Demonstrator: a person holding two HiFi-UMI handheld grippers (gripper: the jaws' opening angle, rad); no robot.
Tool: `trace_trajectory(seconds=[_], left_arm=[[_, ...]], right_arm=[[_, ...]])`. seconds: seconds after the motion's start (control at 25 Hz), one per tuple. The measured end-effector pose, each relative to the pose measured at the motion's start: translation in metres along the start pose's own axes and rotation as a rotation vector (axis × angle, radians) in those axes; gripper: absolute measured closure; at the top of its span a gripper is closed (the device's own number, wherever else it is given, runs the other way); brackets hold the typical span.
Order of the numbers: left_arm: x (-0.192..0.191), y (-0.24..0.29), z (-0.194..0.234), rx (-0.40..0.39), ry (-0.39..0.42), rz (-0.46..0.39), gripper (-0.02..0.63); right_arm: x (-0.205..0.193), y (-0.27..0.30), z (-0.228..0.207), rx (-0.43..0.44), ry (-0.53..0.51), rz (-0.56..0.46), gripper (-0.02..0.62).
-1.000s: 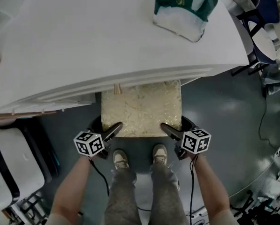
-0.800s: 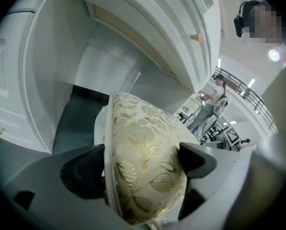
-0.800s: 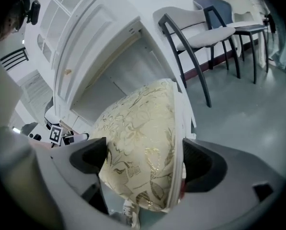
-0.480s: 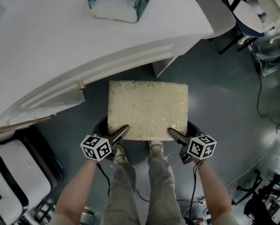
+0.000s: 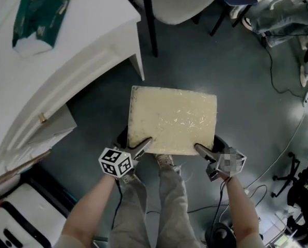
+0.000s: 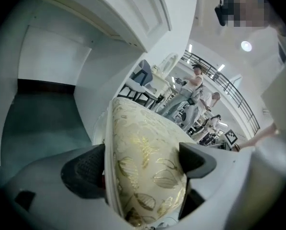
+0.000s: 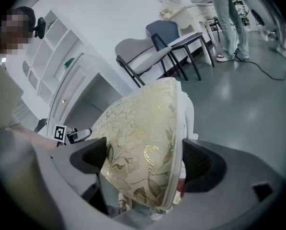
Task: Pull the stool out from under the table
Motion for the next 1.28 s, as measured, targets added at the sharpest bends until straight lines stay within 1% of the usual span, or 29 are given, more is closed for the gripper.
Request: trace_trajectory(seconds=[0.2, 0.32, 0.48, 0.6, 0.8, 0.92, 1.08, 1.28], left_arm=[[0.006, 0.048, -0.036, -0.09, 0.106, 0.05, 0.107], [0.01, 0.076, -0.058, -0.164, 0.175, 0.1, 0.107], [0.012, 0.107, -0.088, -0.246, 0.246, 0.157, 0.107], [0.01, 0.125, -0.106, -0.298, 0.288, 0.197, 0.107], [0.007, 0.15, -0.122, -0.373, 0.339, 0.25, 0.109], [0.005, 0.159, -0.131, -0.396, 0.379, 0.292, 0.107], [0.003, 0.164, -0.128, -0.407, 0.407, 0.322, 0.107], [0.003, 0.161, -0.134, -0.366, 0.405, 0.364, 0.107]], right_arm=[[-0.025, -0.042, -0.034, -0.048, 0.099, -0.088, 0.081], [-0.05, -0.068, -0.044, -0.103, 0.185, -0.169, 0.083], [-0.079, -0.098, -0.053, -0.161, 0.268, -0.282, 0.083], [-0.098, -0.113, -0.056, -0.208, 0.309, -0.343, 0.084], [-0.123, -0.124, -0.056, -0.278, 0.358, -0.428, 0.086], [-0.14, -0.126, -0.051, -0.309, 0.397, -0.468, 0.086], [-0.151, -0.12, -0.047, -0.338, 0.395, -0.489, 0.086], [-0.153, -0.12, -0.043, -0.359, 0.408, -0.49, 0.086]])
Point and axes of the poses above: the fingertips, and each gripper's own axes: y forward along the fingers, z to its left, x out of its top, the point moved 10 cm from there along -y, backward along the fingers, and after that the axes turned 4 degrees about x, right-handed, at the moved point
